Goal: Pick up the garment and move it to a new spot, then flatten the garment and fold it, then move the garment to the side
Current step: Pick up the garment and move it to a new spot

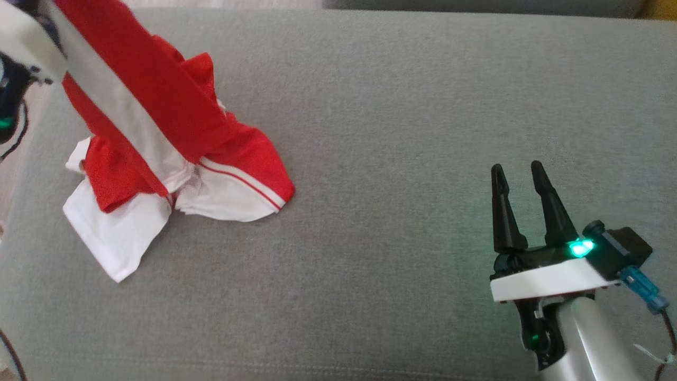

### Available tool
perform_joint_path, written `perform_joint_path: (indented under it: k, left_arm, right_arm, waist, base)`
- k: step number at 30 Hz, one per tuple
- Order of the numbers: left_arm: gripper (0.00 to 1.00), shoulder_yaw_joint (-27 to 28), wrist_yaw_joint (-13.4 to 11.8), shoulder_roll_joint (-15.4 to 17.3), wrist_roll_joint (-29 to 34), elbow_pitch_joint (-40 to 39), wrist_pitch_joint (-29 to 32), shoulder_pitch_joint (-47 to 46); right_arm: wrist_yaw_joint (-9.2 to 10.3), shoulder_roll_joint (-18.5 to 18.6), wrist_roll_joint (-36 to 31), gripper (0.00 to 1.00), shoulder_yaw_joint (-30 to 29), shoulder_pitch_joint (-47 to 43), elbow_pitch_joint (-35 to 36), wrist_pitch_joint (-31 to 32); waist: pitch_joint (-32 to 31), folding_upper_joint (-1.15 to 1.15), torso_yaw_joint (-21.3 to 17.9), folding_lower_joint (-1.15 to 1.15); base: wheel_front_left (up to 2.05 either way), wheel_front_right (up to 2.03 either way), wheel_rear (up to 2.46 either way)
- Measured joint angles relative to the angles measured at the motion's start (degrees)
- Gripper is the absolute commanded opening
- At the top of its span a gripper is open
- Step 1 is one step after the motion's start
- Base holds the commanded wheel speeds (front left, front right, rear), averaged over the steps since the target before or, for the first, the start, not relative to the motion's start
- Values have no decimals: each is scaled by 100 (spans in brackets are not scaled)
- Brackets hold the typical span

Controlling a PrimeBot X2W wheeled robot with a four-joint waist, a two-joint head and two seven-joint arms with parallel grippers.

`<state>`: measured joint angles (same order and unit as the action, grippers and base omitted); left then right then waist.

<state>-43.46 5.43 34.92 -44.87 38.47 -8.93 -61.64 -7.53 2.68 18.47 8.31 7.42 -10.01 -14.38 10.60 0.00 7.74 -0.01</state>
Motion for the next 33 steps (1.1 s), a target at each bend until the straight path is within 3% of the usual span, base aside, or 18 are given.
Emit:
perform_joint_path:
  k: [6, 18, 27, 33]
  left_arm:
    - [0, -3, -263, -180, -19, -903, 20, 3]
    - [0, -168, -701, -1092, -309, -1998, 254, 50]
    - [0, -368, -847, -1915, -312, -1805, 250, -20]
    - [0, -356, -827, -2504, -318, -1384, -143, -415]
  right_arm:
    - [0, 0, 122, 100, 69, 1, 7, 0]
    - [0, 0, 326, 100, 138, 10, 52, 0]
    - [0, -1, 613, 100, 423, 188, 174, -1]
    - [0, 1, 734, 100, 436, 291, 263, -1]
  waist:
    - [-183, 0, -253, 0]
    - [-252, 0, -987, 1]
    - [-89, 0, -1913, 2]
    - [88, 0, -2465, 2]
  base:
    - [0, 0, 0]
    - [0, 0, 0]
    - [0, 0, 0]
    - [0, 0, 0]
